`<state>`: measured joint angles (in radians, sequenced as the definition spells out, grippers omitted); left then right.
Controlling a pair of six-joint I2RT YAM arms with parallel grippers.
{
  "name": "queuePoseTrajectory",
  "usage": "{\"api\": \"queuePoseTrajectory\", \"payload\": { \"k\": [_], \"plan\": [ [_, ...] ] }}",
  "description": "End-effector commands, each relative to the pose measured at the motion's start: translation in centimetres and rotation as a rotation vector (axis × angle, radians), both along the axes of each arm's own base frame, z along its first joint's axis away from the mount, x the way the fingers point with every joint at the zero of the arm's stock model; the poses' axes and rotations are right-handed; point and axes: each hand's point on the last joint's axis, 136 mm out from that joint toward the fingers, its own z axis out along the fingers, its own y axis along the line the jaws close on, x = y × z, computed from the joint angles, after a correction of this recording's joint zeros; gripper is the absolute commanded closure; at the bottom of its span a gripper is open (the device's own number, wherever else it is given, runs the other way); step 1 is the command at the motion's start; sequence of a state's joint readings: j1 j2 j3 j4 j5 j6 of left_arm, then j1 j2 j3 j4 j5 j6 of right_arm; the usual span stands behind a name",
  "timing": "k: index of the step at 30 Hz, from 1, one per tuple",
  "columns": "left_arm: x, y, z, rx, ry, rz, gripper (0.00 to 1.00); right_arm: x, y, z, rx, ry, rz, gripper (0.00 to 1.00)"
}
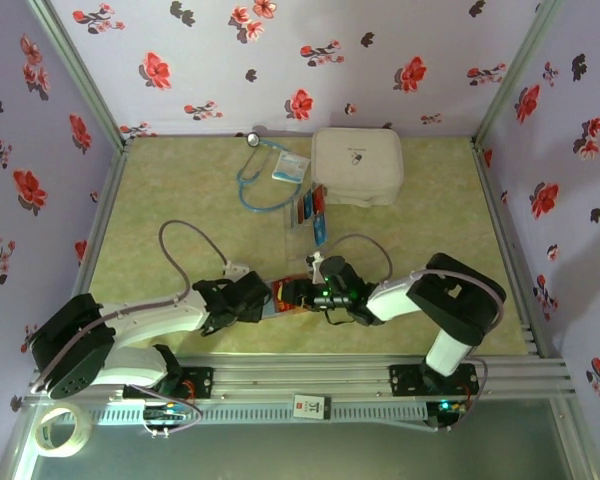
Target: Put the credit cards into the card holder
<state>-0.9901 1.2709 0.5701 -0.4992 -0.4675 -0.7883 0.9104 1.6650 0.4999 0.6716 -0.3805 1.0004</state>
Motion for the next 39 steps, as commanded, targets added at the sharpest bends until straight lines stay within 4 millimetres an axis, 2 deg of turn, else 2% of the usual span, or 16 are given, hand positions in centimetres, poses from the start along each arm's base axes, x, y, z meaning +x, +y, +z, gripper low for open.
{"api": "queuePoseTrajectory", "payload": {
  "k": [1, 3, 9, 15, 18, 21, 25, 27, 31, 39],
  "plan": [
    [0.4, 0.1, 0.6, -0.047, -0.024, 0.041, 0.0, 0.1, -1.3, -0.8, -0.137, -0.01, -0.004, 0.44],
    [0.5, 0.0, 0.8, -0.063, -0.029, 0.048, 0.0, 0.1, -1.2, -0.3, -0.16, -0.021, 0.007, 0.38],
    [0.6, 0.8, 1.9, -0.095, -0.034, 0.085, 0.0, 0.3, -1.5, 1.6, -0.244, -0.077, 0.023, 0.3],
    [-0.5, 2.1, 2.1, -0.091, -0.01, 0.129, 0.0, 1.2, -2.7, 2.3, -0.368, -0.127, 0.016, 0.32],
    [-0.9, 2.7, 1.8, -0.082, 0.005, 0.154, 0.0, 1.8, -3.9, 2.0, -0.468, -0.144, 0.0, 0.41],
    [-1.0, 2.8, 1.4, -0.062, 0.022, 0.158, 0.0, 2.1, -5.0, 1.2, -0.567, -0.145, 0.004, 0.57],
    [-0.9, 2.7, 0.7, -0.013, 0.053, 0.156, 0.01, 2.3, -5.2, 0.6, -0.633, -0.15, 0.029, 0.83],
    [-0.9, 2.5, 0.3, 0.013, 0.068, 0.155, 0.0, 2.4, -5.1, 0.3, -0.657, -0.152, 0.043, 0.9],
    [-0.6, 2.2, -0.5, 0.043, 0.087, 0.15, 0.0, 2.6, -4.7, -0.2, -0.678, -0.156, 0.061, 0.94],
    [-0.1, 1.3, -0.7, 0.038, 0.083, 0.122, 0.0, 2.7, -3.6, -1.2, -0.69, -0.149, 0.086, 0.96]
  ]
}}
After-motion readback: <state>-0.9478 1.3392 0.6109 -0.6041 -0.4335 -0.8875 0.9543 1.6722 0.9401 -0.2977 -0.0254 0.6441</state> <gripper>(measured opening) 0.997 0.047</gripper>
